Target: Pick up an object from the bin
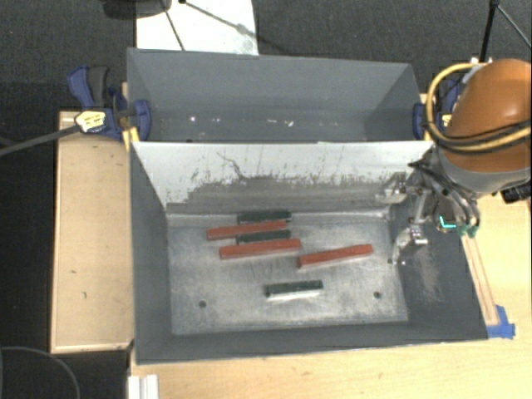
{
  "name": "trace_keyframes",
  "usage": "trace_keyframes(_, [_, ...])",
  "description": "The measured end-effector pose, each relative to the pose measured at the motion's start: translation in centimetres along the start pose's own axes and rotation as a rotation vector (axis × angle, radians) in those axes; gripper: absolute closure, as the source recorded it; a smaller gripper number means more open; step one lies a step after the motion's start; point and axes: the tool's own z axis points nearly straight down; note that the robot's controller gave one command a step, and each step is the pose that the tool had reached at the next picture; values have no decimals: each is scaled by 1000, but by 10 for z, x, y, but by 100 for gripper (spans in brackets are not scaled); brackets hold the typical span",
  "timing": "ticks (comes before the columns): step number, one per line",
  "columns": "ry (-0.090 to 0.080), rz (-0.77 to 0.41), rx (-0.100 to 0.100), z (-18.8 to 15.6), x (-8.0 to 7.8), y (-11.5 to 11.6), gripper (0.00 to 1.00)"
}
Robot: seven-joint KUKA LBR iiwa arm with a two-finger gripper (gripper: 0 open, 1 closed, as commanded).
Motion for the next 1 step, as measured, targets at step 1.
trace_keyframes(1, [-8, -2, 1, -4, -2, 0, 0])
